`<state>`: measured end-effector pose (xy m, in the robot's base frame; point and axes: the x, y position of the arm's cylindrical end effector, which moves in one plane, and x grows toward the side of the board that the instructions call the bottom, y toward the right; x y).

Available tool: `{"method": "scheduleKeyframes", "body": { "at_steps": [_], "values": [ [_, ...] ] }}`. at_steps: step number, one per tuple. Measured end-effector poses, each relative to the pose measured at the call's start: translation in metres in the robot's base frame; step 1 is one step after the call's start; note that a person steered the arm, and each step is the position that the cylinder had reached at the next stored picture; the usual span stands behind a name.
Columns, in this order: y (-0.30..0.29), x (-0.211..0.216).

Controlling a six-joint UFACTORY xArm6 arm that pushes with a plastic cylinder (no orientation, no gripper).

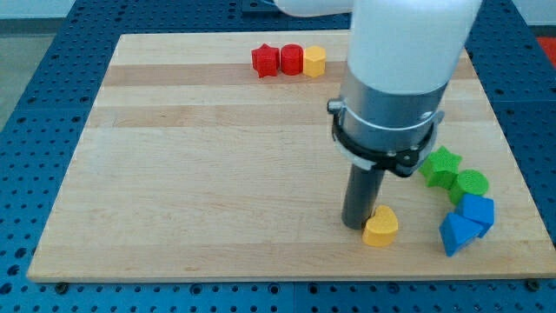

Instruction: Put the heart at the bottom left side of green star

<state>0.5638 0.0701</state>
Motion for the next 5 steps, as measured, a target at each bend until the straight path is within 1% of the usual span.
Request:
{"method": "scheduleKeyframes", "body": {
  "at_steps": [1,2,3,5],
  "values": [
    [-0.030,0.004],
    [-0.040,0.030],
    [-0.037,0.042],
    [-0.014,0.033]
  ]
}}
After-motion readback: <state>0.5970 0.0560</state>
